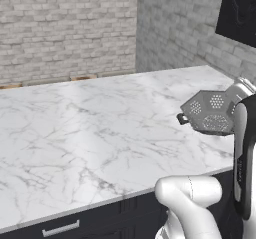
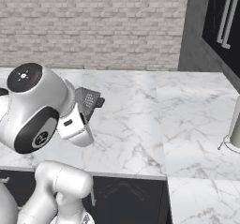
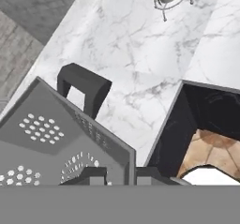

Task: Pick the colander and strainer and place them in the sink. Then turn on the water.

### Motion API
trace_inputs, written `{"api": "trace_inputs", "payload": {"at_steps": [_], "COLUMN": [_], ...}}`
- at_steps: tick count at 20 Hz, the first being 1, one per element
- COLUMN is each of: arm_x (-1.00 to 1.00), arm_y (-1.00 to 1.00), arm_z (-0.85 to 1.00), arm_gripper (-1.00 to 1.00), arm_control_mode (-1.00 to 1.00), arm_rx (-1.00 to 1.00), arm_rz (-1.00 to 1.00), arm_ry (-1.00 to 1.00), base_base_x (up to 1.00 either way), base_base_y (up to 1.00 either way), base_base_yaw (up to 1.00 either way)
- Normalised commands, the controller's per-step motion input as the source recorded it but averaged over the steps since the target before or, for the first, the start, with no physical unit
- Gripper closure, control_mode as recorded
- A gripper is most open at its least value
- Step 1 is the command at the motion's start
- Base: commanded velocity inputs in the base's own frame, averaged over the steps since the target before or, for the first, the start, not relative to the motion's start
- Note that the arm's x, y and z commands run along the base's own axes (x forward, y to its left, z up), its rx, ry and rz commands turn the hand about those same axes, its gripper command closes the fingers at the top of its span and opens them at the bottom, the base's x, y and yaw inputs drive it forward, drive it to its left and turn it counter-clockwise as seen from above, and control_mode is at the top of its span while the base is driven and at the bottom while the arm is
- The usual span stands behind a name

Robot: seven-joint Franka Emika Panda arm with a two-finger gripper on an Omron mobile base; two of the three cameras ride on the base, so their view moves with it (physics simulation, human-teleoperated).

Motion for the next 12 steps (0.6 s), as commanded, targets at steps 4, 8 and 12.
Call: {"api": "trace_inputs", "payload": {"at_steps": [4, 8, 12], "arm_x": [0.00, 0.00, 0.00], "arm_y": [0.00, 0.00, 0.00], "arm_z": [0.00, 0.00, 0.00], "arm_gripper": [1.00, 1.00, 1.00], "arm_control_mode": [1.00, 1.00, 1.00], "arm_rx": [0.00, 0.00, 0.00], "arm_rz": [0.00, 0.00, 0.00], "arm_ry": [0.00, 0.00, 0.00], "base_base_x": [-0.43, -0.52, -0.41], "base_base_y": [0.05, 0.20, 0.48], "base_base_yaw": [-0.06, -0.14, -0.23]}}
